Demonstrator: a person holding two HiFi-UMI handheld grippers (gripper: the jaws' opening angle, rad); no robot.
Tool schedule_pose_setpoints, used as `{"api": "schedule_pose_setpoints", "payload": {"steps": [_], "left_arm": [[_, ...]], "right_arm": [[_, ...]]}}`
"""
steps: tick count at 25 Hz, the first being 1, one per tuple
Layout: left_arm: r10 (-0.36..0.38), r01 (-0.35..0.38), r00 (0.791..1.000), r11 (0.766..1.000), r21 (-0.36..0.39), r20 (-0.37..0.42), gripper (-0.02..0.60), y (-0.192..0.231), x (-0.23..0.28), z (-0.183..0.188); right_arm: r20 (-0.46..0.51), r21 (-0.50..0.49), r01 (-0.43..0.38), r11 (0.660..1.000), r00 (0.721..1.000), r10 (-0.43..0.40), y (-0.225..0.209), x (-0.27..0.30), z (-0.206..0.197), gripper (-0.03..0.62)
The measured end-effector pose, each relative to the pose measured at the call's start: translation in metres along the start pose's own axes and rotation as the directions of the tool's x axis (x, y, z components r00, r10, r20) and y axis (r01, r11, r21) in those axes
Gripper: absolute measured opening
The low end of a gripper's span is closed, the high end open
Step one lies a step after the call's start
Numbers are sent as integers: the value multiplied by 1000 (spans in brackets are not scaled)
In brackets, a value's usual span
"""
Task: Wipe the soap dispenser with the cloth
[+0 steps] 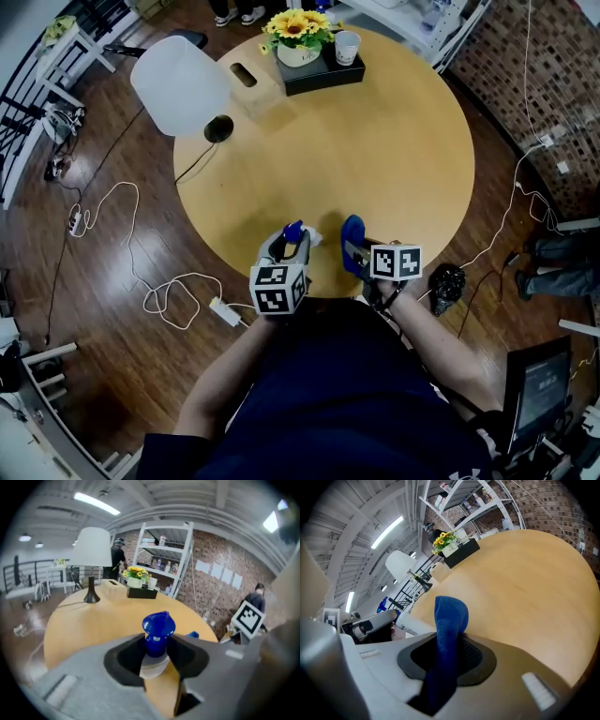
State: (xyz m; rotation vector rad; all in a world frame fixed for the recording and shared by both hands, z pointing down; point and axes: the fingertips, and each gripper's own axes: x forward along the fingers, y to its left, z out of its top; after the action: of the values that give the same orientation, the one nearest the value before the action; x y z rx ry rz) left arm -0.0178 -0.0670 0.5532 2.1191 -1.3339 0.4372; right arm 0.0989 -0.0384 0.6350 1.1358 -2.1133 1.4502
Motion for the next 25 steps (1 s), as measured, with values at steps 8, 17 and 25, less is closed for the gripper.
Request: {"api": "schedule_pose_setpoints", "payload": {"steps": [8, 17, 25], "left_arm": [[-36, 88, 992, 889, -450, 122, 138, 83, -32, -18], [-43, 123, 987, 812, -570, 152, 138, 97, -41, -30], [-26, 101, 989, 829, -550, 142, 138, 107, -39, -28]], "right_arm": [[18, -284, -158, 946, 985, 170, 97, 31, 18, 98], [-71, -497, -234, 835, 971, 230, 171, 69, 2, 98], [-51, -390, -114, 914, 993, 102, 98, 70, 4, 98]]}}
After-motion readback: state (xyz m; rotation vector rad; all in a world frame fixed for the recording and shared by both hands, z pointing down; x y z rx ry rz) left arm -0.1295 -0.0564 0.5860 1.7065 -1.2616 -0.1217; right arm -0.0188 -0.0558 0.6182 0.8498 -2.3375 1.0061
